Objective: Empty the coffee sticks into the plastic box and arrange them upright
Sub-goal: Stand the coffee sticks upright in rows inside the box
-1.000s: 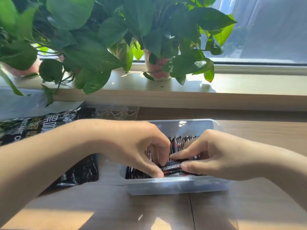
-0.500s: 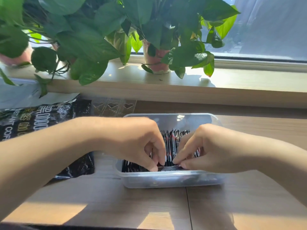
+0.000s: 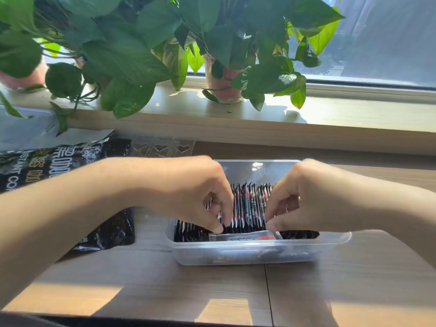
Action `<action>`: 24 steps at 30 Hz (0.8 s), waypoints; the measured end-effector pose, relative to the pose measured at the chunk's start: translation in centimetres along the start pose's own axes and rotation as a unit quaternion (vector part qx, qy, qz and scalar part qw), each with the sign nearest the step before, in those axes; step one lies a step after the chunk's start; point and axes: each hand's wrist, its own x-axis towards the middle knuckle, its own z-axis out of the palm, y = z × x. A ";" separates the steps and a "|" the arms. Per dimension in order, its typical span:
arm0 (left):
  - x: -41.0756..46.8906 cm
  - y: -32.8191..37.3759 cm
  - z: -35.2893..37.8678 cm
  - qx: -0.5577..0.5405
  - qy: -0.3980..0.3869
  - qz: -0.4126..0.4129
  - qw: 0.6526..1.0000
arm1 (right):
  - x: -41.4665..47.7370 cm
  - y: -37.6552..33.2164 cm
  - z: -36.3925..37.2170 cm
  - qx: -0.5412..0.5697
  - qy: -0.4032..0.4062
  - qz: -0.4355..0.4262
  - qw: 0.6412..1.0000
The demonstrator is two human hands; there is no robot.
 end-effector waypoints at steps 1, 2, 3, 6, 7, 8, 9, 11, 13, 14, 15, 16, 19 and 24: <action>-0.2 -0.3 -0.1 -0.006 0.020 0.007 1.000 | -0.2 0.0 -0.4 0.005 -0.006 0.014 1.000; -0.5 -0.5 -0.3 -0.013 0.043 0.018 0.999 | -0.4 0.0 -0.8 0.008 -0.010 0.024 1.000; -0.8 -0.8 -0.3 -0.019 0.068 0.028 0.997 | -0.5 0.0 -1.0 0.008 -0.014 0.032 0.999; -1.8 -1.6 -0.2 -0.030 0.145 0.044 0.988 | -0.6 -0.2 -0.7 -0.006 -0.035 0.046 0.998; -2.1 -1.8 -0.1 -0.028 0.170 0.049 0.984 | -0.5 -0.2 -0.4 -0.011 -0.047 0.043 0.998; -2.3 -2.0 0.2 -0.018 0.196 0.054 0.979 | -0.4 -0.4 0.0 -0.017 -0.060 0.039 0.997; -2.4 -2.0 0.4 -0.003 0.221 0.059 0.973 | -0.3 -0.5 0.2 -0.024 -0.072 0.034 0.997; -2.4 -2.1 1.0 0.021 0.259 0.062 0.964 | -0.2 -0.9 0.4 -0.038 -0.087 0.025 0.995; -2.4 -2.2 1.4 0.031 0.273 0.068 0.959 | -0.1 -1.2 0.1 -0.041 -0.079 0.028 0.996; -2.4 -2.2 1.6 0.036 0.276 0.072 0.958 | -0.2 -1.4 -0.2 -0.031 -0.067 0.047 0.996; -2.4 -2.2 1.7 0.039 0.279 0.075 0.956 | -0.3 -1.5 -0.6 -0.011 -0.058 0.079 0.995; -2.4 -2.3 1.7 0.040 0.282 0.075 0.956 | -0.4 -1.6 -0.9 0.003 -0.058 0.116 0.992; -2.5 -2.5 1.8 0.036 0.282 0.074 0.956 | -0.6 -1.9 -1.0 -0.026 -0.108 0.178 0.978; -2.2 -2.5 2.4 0.043 0.283 0.078 0.955 | -0.1 -2.8 0.0 -0.034 -0.151 0.144 0.977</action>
